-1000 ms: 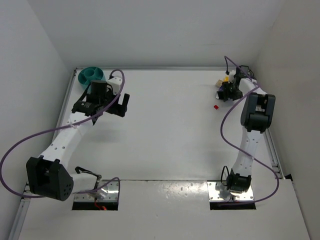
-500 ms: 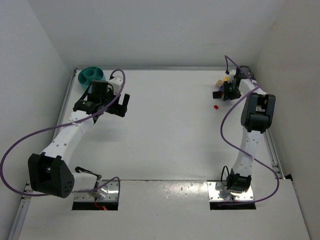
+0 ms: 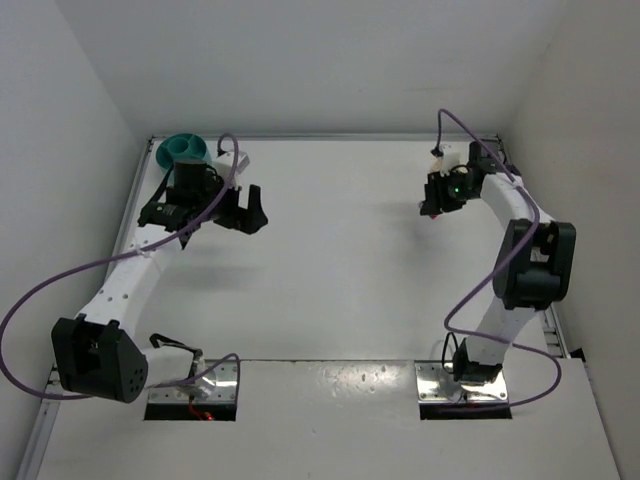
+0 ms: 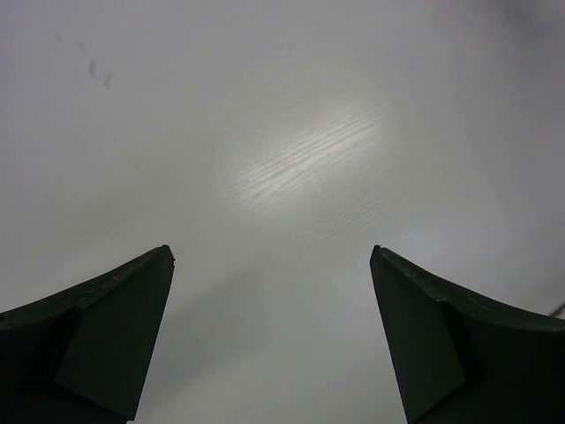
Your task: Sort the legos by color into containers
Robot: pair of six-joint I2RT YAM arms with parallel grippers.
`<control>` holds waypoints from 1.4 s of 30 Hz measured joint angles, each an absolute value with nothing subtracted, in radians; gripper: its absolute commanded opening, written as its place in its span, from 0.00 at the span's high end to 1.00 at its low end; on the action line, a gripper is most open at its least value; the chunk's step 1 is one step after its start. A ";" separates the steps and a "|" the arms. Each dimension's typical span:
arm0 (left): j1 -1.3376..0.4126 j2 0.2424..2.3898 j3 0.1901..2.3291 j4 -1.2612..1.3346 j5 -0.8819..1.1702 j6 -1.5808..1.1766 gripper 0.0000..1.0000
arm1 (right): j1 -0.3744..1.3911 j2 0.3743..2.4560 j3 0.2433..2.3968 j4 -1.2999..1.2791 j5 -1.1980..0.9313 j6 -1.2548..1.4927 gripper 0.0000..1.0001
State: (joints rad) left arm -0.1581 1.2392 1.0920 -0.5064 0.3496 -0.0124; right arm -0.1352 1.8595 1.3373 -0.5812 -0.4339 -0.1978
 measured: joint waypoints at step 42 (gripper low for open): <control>-0.219 1.571 1.003 0.014 1.058 -0.828 0.39 | 0.611 1.772 1.484 -0.603 -0.563 -0.130 0.98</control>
